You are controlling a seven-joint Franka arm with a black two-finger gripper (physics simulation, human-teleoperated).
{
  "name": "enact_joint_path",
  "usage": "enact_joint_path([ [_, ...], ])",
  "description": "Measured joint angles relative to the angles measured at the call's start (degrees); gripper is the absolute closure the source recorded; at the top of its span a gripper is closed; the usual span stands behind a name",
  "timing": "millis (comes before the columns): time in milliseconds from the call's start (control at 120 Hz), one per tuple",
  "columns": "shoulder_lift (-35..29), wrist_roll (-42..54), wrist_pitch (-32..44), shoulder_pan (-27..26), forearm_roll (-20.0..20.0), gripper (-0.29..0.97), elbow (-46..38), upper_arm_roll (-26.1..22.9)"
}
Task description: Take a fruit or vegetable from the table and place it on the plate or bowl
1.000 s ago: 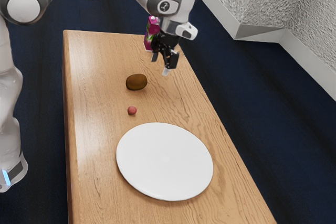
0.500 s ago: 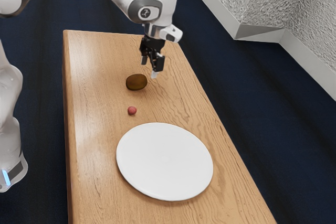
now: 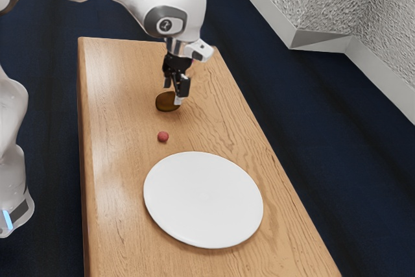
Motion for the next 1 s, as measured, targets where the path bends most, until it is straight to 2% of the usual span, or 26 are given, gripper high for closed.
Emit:
enact_joint_path([
  [517,1.4,0.6,2.2,0.2,1.1,0.0,-3.1,0.1],
  [750,1.8,0.4,3.2,0.2,1.1,0.28,-3.2,0.1],
  [883,2.3,0.2,3.7,0.2,1.3,0.35,-3.2,0.1],
  [925,2.6,0.1,4.0,0.1,1.3,0.41,-3.2,0.1],
  [1000,2.4,-0.1,4.3,0.1,1.5,0.42,-3.2,0.1],
])
